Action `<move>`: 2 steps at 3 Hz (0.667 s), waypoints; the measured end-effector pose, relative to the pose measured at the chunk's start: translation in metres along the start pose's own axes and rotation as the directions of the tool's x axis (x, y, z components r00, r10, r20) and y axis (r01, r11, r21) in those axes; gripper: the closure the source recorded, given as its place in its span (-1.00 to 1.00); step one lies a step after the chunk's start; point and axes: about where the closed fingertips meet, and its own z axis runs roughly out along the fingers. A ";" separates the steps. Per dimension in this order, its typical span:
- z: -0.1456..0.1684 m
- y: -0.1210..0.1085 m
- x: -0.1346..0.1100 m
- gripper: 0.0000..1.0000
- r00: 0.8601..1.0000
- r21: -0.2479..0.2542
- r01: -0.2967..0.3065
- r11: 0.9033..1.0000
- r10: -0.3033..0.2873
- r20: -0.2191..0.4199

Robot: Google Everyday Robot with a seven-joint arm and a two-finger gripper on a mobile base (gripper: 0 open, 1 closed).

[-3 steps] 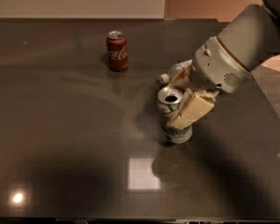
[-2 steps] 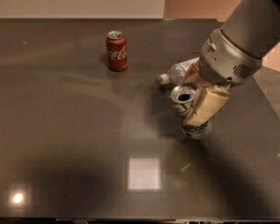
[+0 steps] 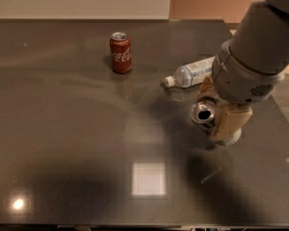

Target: Knock 7up can over

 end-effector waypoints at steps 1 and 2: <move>0.015 0.013 0.003 1.00 0.996 -0.025 0.063 0.998 -0.065 -0.067; 0.030 0.020 0.006 0.72 0.990 -0.071 0.103 0.992 -0.109 -0.094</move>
Offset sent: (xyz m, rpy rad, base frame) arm -0.0194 -0.0088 -0.0594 -0.1788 0.0961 0.1537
